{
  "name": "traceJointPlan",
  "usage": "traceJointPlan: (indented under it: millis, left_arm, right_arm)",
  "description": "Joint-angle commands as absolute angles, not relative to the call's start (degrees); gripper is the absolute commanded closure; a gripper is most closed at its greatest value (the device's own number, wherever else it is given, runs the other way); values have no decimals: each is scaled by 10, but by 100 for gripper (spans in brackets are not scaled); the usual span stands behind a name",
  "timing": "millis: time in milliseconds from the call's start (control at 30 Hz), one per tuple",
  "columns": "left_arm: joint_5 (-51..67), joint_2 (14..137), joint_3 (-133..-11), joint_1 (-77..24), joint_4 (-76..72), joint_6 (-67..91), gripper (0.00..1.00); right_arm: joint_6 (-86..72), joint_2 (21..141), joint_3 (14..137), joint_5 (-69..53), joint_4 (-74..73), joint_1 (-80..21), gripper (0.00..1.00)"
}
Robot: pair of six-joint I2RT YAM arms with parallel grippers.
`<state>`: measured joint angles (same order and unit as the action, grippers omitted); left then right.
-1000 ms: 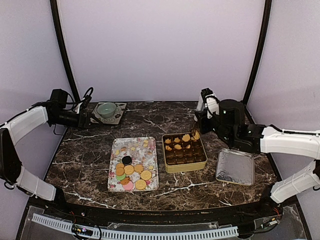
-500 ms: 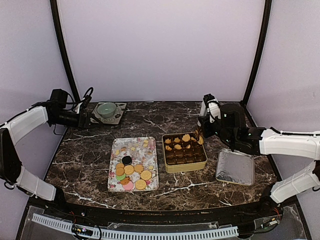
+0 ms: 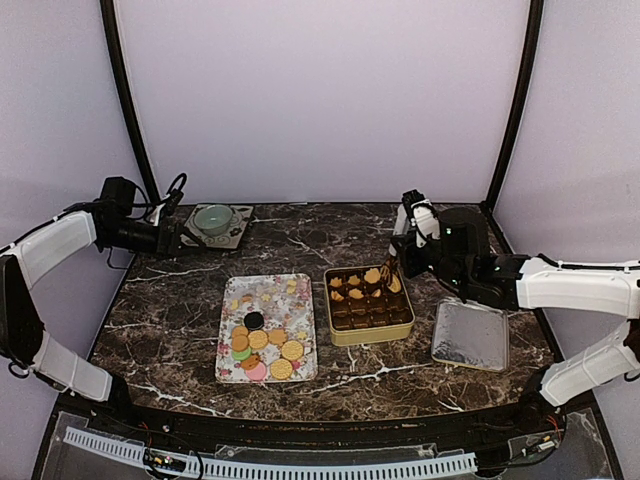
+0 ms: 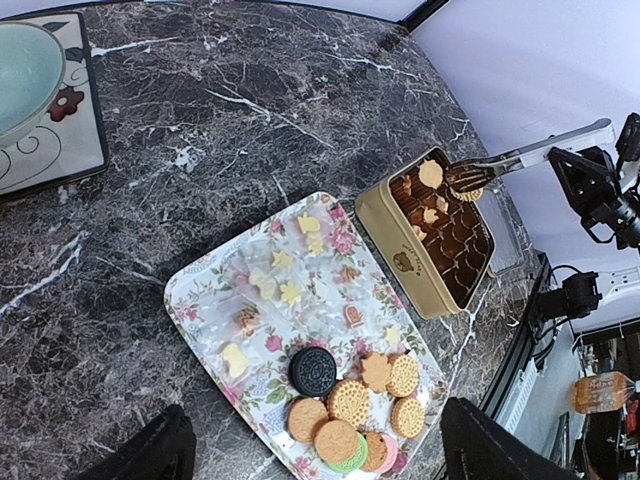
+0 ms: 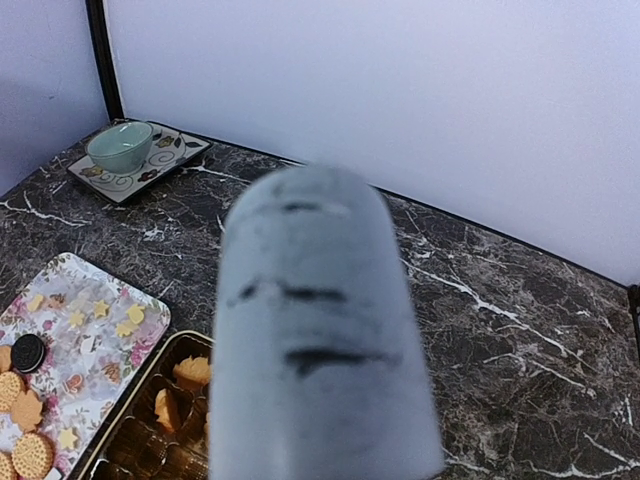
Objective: Pack the cookies
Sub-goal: Place the fake cookies in the empty pocket of the box.
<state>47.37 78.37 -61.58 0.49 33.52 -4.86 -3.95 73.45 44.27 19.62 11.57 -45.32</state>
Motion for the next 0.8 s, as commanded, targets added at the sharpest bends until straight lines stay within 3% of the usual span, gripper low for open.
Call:
traceJointPlan:
  millis: [0,333,567,767]
  left_arm:
    - [479,784,-630,9,344,-46,12]
    - [483,784,-633,10,344,-44,12]
    - [484,783,-635,9,345,-42,12]
    - [485,783,-638,9,345,-42,12]
  right_arm:
    - [-45,734,443,192,155,-449,78]
    - [-35,716,453,199,139,-450,63]
    - [-29,697,471,198,121,-450,64]
    - [-27,692,470,199,106,-450,74]
